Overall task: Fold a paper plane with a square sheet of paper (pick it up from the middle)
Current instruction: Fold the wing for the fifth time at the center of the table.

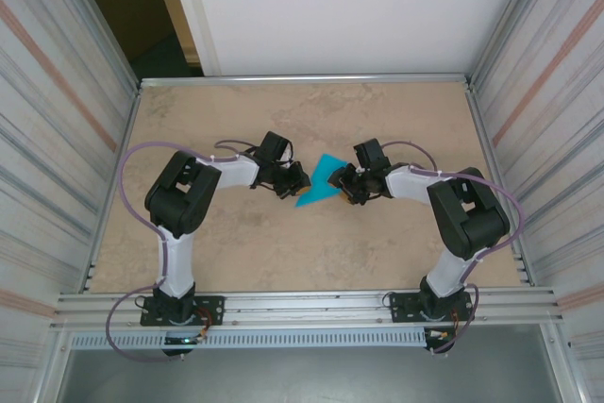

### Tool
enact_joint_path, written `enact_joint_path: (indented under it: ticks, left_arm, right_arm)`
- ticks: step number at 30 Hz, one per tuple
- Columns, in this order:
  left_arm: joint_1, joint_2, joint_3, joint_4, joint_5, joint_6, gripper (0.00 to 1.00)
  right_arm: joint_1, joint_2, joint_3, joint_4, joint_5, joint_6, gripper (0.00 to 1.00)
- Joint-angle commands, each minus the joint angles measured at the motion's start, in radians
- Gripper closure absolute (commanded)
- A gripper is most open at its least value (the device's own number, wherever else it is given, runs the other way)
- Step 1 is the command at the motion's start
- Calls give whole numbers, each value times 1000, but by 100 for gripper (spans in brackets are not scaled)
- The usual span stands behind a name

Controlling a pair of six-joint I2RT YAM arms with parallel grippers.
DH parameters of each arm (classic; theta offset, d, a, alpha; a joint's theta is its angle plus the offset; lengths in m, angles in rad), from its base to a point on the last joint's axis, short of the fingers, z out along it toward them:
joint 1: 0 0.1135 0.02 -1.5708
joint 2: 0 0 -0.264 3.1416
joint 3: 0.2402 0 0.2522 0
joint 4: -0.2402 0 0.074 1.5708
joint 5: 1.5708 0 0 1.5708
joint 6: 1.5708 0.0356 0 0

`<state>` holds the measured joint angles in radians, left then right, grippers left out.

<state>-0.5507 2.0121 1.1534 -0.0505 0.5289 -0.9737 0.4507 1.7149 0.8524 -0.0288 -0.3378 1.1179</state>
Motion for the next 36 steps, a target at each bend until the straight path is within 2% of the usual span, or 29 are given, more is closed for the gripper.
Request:
enact_joint_path:
  ticks: [1, 6, 12, 17, 25, 29, 36]
  left_arm:
    - [9, 20, -35, -96, -50, -11, 91]
    - [11, 16, -40, -96, -48, -9, 91]
    - [14, 10, -43, -92, -45, -12, 91]
    - [16, 5, -41, -94, -37, -11, 91]
    - [19, -5, -34, -88, -29, -6, 89]
    - [20, -24, -24, -83, -28, 9, 88]
    - [20, -138, -17, -33, -56, 111, 80]
  right_arm:
    - [7, 6, -16, 3, -13, 23, 55]
    - [4, -2, -46, 56, -27, 14, 58]
    - [0, -9, -77, 191, -52, 8, 69]
    - [-10, -6, -103, 272, -66, 30, 73]
    - [-19, -9, -106, 264, -51, 33, 81]
    - [-24, -17, -104, 254, -44, 33, 89]
    - [-26, -66, -101, 205, -9, 20, 94]
